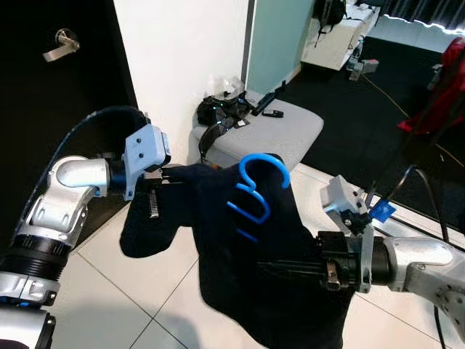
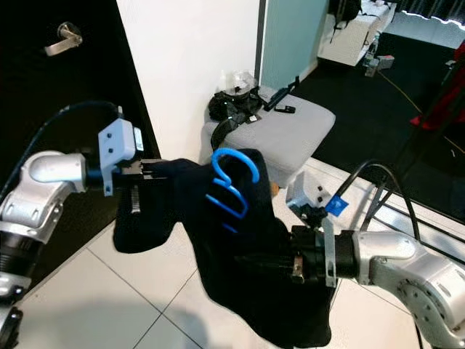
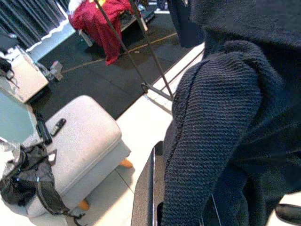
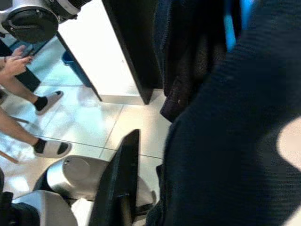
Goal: Hang hanger
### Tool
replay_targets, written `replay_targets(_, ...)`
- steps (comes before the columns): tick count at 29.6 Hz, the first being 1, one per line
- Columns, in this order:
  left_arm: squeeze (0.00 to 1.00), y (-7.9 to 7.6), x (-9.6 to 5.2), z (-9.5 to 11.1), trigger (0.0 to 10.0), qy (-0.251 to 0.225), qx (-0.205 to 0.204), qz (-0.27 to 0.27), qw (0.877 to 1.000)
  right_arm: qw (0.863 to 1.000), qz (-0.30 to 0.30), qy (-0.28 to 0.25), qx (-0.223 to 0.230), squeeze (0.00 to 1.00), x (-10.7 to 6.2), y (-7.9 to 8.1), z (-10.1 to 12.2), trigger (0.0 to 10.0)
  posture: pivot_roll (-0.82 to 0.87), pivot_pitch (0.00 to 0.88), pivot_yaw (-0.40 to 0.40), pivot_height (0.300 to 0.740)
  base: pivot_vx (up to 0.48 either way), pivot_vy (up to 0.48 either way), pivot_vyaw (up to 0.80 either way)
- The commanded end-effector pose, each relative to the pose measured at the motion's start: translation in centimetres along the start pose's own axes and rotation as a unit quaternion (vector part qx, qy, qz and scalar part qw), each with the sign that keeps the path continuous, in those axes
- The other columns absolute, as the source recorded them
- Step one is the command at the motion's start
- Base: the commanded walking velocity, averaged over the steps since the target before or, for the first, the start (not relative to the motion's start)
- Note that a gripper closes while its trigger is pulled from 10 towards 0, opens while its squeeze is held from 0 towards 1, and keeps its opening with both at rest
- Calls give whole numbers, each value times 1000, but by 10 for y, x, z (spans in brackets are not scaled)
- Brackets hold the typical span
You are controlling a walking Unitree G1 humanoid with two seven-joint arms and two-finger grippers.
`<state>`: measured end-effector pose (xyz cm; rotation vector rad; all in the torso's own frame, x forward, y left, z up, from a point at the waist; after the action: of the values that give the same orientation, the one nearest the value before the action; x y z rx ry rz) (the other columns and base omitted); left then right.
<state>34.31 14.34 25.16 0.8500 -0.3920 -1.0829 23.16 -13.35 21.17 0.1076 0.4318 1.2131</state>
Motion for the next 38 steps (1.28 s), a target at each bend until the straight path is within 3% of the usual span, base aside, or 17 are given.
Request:
replay_targets(1, 0, 20, -8, 11, 10000, -33, 11, 50, 998, 995, -94, 8, 19, 1000, -22, -31, -8, 10000, -14, 112, -20, 740, 0, 0, 0)
replay_targets(5, 0, 21, -10, 5, 10000, -18, 10, 57, 998, 989, -147, -3, 13, 1000, -39, -45, -4, 10000, -14, 112, -20, 740, 0, 0, 0)
replay_targets(7, 0, 16, -11, -2, 10000, -7, -2, 61, 998, 979, -201, -40, 10, 1000, -63, -57, 7, 10000, -21, 116, -19, 740, 0, 0, 0)
replay_targets(11, 0, 14, -12, -5, 10000, -4, -7, 61, 998, 975, -217, -55, 8, 1000, -73, -61, 11, 10000, -21, 116, -19, 740, 0, 0, 0)
replay_targets(14, 0, 3, -13, -20, 10000, 13, -36, 74, 996, 959, -239, -149, 3, 1000, -98, -61, 28, 10000, -30, 119, -16, 740, 0, 0, 0)
replay_targets(19, 0, -6, -12, -32, 10000, 33, -54, 88, 994, 948, -234, -216, 10, 1000, -103, -58, 35, 10000, -31, 118, -16, 740, 0, 0, 0)
replay_targets(20, 0, -11, -13, -41, 10000, 59, -57, 96, 992, 938, -240, -250, 22, 714, -105, -60, 37, 10000, -30, 118, -14, 740, 0, 0, 0)
replay_targets(21, 0, -11, -13, -41, 10000, 59, -57, 96, 992, 938, -240, -250, 22, 714, -105, -60, 37, 10000, -30, 118, -14, 740, 0, 0, 0)
replay_targets(22, 0, -18, -13, -52, 10000, 92, -63, 106, 988, 924, -261, -277, 35, 0, -108, -67, 37, 10000, -29, 118, -14, 740, 0, 0, 0)
replay_targets(25, 0, -37, -12, -78, 10000, 169, -107, 138, 970, 895, -317, -302, 80, 0, -108, -86, 24, 10000, -28, 114, -12, 740, 0, 0, 0)
replay_targets(26, 0, -37, -12, -78, 10000, 169, -107, 138, 970, 895, -317, -302, 80, 0, -108, -86, 24, 10000, -28, 114, -12, 740, 0, 0, 0)
replay_targets(28, 0, -54, -8, -88, 10000, 184, -203, 193, 942, 875, -342, -313, 137, 0, -96, -98, 8, 10000, -27, 114, -12, 740, 0, 0, -781)
replay_targets(30, 0, -54, -8, -88, 10000, 184, -203, 193, 942, 875, -342, -313, 137, 0, -96, -98, 8, 10000, -27, 114, -12, 740, 0, 0, -781)
replay_targets(32, 0, -59, -1, -84, 10000, 151, -275, 245, 918, 860, -348, -329, 175, 0, -82, -100, -4, 10000, -27, 106, -14, 740, 0, 0, -781)
replay_targets(35, 0, -56, 1, -78, 10000, 126, -292, 266, 910, 851, -350, -338, 195, 0, -76, -101, -10, 10000, -27, 106, -14, 740, 0, 0, -781)
replay_targets(37, 0, -48, 5, -69, 10000, 88, -307, 289, 902, 845, -351, -341, 216, 0, -66, -100, -19, 10000, -26, 103, -15, 740, 0, 0, -781)
replay_targets(38, 0, -40, 9, -55, 10000, 41, -313, 305, 898, 842, -347, -338, 237, 0, -51, -97, -29, 10000, -27, 104, -11, 740, 0, 0, -781)
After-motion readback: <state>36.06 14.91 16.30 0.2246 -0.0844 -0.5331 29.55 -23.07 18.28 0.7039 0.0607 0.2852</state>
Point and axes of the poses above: a point about 5 cm out from each wrist's last joint towards the gripper, its own x axis pointing out of the wrist towards the gripper, its own z axis along the axis of the wrist's last joint, y = z × x, the point moved 3 cm from there along x, pointing out of the wrist towards the gripper, and after that the axes turned 14 degrees about x, right-handed, at the moved point
